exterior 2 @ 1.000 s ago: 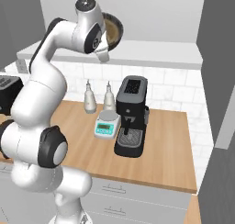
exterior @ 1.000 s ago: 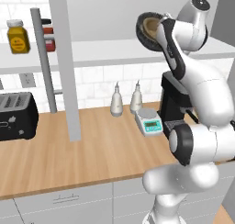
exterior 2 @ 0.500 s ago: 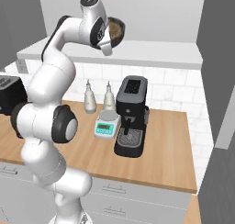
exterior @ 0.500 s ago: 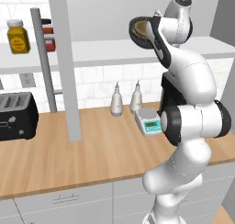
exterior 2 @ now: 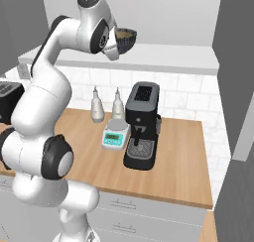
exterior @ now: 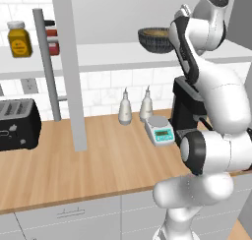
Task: Pick up the bowls on the counter and stack them on top of one another in the open cabinet. Place the smaller bowl on top of the larger bowl.
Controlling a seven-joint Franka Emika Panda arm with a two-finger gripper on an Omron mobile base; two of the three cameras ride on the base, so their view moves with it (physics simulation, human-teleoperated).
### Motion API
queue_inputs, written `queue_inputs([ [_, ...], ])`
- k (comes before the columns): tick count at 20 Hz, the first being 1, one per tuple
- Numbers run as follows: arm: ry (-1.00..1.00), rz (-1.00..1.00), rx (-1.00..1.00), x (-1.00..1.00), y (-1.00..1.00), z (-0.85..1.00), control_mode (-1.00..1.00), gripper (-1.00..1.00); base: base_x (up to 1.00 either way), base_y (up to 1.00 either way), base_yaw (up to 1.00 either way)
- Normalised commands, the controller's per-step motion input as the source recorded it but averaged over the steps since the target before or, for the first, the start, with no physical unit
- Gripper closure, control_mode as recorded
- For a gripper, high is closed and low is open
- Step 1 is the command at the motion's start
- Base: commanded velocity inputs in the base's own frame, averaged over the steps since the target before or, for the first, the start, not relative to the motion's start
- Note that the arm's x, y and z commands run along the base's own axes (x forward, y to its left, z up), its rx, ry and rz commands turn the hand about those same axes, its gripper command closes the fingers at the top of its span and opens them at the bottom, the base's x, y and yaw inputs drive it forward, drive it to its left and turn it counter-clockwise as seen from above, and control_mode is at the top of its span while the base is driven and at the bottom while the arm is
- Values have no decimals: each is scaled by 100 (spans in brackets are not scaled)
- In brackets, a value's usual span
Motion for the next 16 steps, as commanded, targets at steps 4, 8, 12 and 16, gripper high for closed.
queue_inputs([
  [4, -33, -8, 5, -100, -44, -54, -100, -100, 0, 0, 0],
  [8, -20, -7, 0, -100, -36, -94, -100, -100, 0, 0, 0],
  [12, -12, -3, -8, -100, -15, -100, -100, -100, 0, 0, 0],
  [16, -37, 3, -51, -100, 67, -89, -100, -100, 0, 0, 0],
])
